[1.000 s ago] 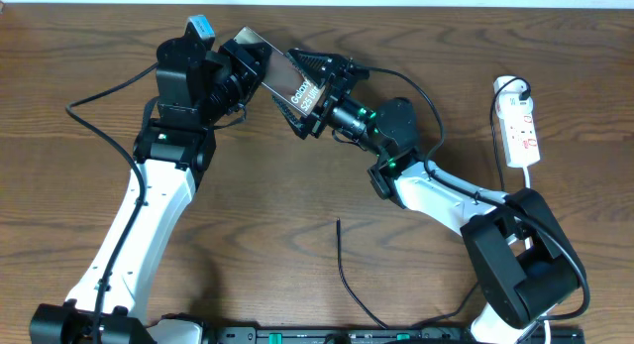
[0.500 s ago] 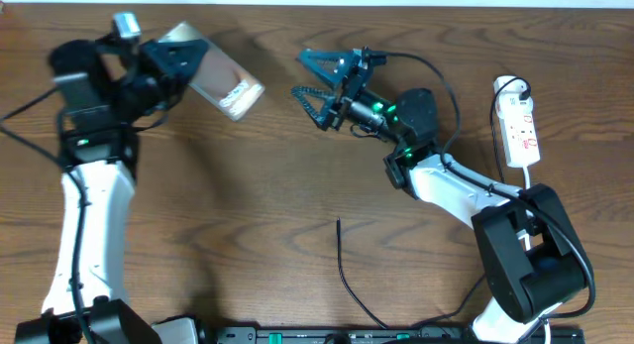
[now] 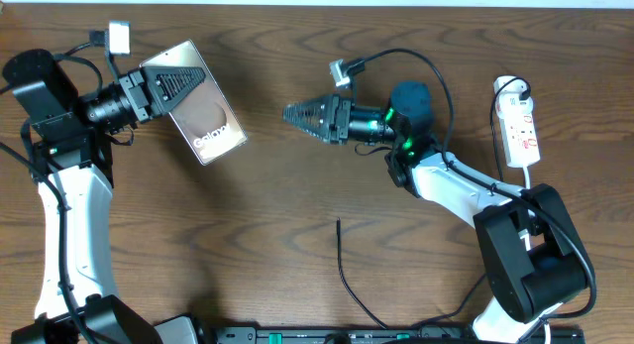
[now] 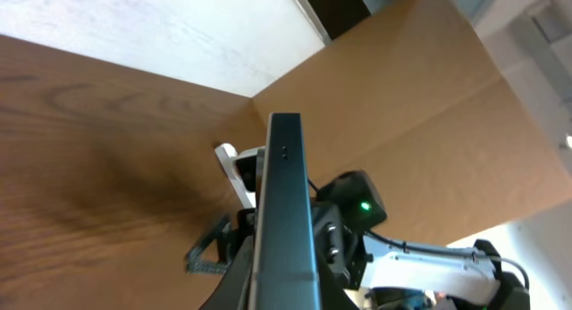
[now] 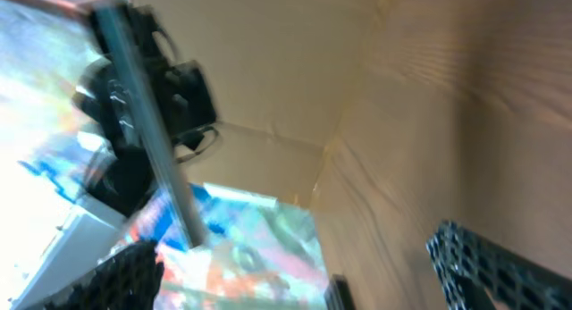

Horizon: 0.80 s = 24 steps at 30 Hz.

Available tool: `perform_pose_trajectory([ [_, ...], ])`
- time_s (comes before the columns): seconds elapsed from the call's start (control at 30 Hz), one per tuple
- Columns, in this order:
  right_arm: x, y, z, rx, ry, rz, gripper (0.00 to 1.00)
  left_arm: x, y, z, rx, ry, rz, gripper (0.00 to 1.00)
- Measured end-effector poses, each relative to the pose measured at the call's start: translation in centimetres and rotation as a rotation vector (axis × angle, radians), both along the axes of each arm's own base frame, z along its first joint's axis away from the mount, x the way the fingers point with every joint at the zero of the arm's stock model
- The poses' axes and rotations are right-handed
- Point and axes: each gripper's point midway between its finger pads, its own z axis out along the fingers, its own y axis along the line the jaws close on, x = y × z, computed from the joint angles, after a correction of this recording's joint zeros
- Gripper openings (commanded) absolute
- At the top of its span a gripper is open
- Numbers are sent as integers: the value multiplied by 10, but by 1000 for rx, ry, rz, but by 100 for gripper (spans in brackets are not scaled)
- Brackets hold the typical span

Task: Plug charger to phone and switch on socket
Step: 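Move the right gripper down to the black cable's USB-C plug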

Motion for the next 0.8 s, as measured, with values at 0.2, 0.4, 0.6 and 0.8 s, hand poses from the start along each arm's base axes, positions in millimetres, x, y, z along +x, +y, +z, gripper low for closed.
perform_pose_trajectory([
  [0.2,-7,-5,-42,-135,81,29,93,2,1,-6,24,-58,-19,7],
  [0.4,-1,-17,-74,-292,170,-12,95,13,6,-25,15,-27,-18,7],
  [0.6,8,-32,-79,-535,208,-57,96,24,10,-45,-1,19,-17,7],
  [0.8,-9,-92,-102,-987,327,-162,99,27,11,-50,-4,30,-14,7],
])
